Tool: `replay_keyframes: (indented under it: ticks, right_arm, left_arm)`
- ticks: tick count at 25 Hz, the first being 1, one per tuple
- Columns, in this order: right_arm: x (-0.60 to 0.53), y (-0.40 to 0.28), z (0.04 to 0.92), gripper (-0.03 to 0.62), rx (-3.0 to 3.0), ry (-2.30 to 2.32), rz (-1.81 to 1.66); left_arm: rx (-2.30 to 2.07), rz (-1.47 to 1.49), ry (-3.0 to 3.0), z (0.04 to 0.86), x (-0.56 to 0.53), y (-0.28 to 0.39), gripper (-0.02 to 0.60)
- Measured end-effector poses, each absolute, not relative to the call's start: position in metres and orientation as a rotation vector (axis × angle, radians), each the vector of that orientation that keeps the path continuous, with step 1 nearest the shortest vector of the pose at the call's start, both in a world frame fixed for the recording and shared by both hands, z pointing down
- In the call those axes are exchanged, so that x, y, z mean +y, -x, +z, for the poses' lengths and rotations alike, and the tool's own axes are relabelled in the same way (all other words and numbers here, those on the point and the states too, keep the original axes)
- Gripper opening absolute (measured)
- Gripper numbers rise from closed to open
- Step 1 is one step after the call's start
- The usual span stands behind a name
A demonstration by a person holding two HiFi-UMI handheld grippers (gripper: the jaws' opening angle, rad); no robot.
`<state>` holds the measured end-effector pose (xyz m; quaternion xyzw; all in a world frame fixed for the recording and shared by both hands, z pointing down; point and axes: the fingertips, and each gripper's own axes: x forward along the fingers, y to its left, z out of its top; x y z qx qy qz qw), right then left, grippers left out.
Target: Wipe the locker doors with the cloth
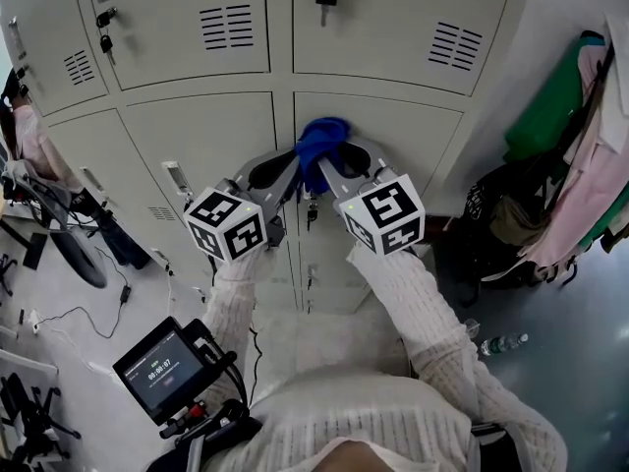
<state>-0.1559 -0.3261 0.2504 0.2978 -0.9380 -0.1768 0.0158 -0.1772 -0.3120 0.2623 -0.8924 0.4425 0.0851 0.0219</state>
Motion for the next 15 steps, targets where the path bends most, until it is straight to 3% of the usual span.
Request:
replay_keyframes:
  ticks: [15]
  right_arm:
    - [-0.328,0.150,0.313,0.052,-2.916,-0.917,-0.322]
  left_arm:
    - [1.492,0.197,2.944,0.346,-0.315,0.178,0.006]
